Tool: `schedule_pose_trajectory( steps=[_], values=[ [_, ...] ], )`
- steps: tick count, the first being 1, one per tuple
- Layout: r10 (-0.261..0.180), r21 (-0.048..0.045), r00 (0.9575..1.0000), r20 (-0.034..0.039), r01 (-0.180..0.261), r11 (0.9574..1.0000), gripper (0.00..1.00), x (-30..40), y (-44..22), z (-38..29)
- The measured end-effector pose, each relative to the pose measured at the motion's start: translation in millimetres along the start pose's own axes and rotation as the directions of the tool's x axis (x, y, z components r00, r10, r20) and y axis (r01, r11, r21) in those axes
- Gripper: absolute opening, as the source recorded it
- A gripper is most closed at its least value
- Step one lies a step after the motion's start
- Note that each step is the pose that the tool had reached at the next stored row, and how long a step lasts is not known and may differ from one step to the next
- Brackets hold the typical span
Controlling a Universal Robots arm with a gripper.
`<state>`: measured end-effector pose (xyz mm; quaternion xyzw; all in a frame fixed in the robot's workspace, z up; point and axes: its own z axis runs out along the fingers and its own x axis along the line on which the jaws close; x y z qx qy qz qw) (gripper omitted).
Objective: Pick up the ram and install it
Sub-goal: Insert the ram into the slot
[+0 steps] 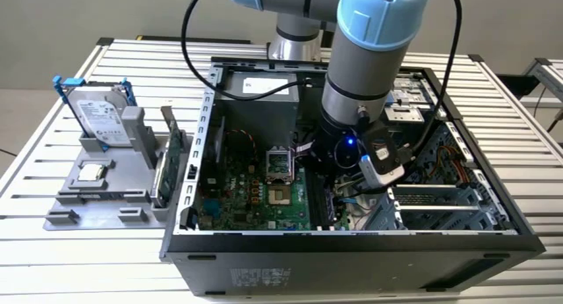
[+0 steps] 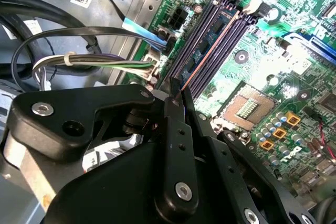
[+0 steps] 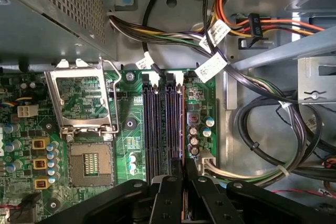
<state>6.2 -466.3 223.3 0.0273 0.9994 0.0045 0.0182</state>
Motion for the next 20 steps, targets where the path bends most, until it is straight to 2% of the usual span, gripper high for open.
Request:
schedule_pose_trajectory(
  steps=[20],
  values=[
    [-0.003,0.0018,1.0,-0.0003,0.003,1.0,0.0,0.4,0.0,3.2]
  ],
)
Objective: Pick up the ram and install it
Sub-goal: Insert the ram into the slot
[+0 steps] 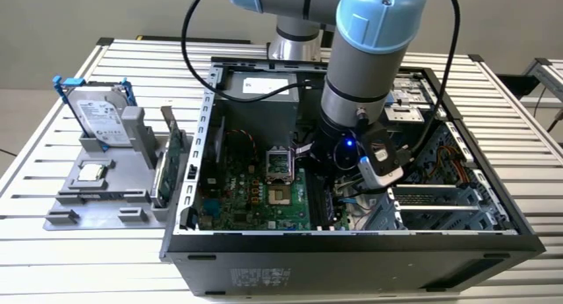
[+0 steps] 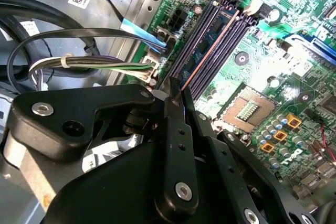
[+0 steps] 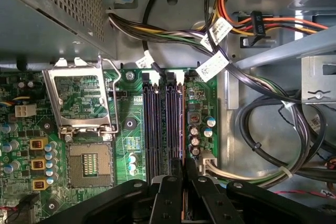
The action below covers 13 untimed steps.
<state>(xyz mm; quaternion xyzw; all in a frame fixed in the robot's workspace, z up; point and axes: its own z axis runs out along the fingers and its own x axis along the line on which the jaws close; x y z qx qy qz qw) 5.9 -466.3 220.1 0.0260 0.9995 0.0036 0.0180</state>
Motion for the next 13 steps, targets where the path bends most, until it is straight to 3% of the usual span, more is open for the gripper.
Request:
schedule_pose_trajectory(
  steps=[13],
  values=[
    [-0.001,-0.0003,1.0,0.0,0.001,1.0,0.0,0.5,0.5,3.9]
  ],
)
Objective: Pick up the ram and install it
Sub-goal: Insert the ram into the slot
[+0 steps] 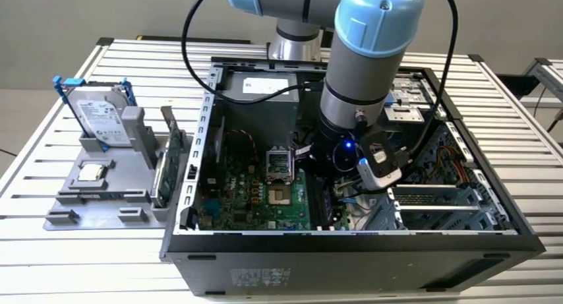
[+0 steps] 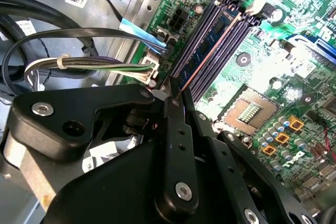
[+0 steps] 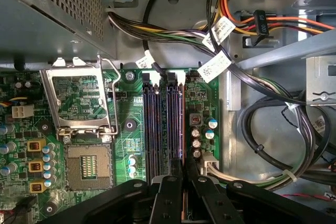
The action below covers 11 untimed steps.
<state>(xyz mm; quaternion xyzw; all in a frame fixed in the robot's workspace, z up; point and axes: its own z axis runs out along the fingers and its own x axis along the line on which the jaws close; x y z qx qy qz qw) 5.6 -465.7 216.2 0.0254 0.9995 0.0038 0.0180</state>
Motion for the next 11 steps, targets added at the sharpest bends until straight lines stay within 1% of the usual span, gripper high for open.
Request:
schedule_pose_trajectory(
  steps=[11],
  values=[
    [0.0,-0.0001,1.0,0.0001,0.0,1.0,0.0,0.2,0.0,0.0]
  ],
)
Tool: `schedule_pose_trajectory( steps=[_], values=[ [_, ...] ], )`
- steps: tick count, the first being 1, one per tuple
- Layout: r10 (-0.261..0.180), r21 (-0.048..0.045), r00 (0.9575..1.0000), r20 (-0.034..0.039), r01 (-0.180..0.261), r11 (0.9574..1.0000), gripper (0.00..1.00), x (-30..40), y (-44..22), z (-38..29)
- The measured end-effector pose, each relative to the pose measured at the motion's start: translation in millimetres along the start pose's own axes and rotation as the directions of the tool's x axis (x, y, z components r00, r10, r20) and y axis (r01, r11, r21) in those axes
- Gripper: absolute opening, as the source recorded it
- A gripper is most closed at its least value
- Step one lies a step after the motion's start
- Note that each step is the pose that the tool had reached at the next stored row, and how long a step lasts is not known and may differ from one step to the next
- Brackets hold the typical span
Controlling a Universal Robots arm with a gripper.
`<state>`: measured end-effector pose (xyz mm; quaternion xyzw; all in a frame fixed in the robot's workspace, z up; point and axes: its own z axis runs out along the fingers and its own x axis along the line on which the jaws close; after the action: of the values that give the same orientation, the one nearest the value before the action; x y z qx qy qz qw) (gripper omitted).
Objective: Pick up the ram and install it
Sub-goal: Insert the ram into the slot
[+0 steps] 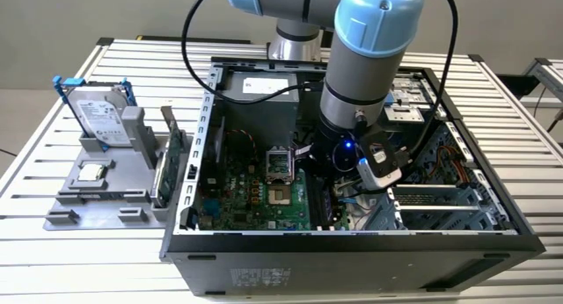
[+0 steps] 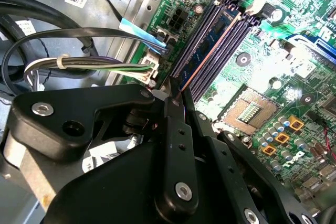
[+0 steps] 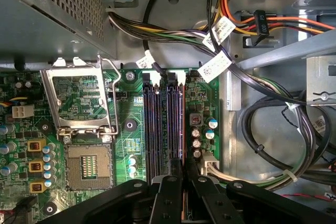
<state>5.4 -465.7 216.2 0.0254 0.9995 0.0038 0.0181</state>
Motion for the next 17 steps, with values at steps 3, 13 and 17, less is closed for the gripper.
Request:
schedule_pose_trajectory(
  steps=[3,13,17],
  values=[
    [0.0,0.0,1.0,0.0,0.0,1.0,0.0,0.1,0.0,0.0],
    [-0.001,0.0014,1.0,-0.0006,0.001,1.0,0.0,-1.0,0.1,-2.2],
    [-0.002,0.0017,1.0,-0.0007,0.002,1.0,0.0,-2.8,0.2,-2.3]
  ],
)
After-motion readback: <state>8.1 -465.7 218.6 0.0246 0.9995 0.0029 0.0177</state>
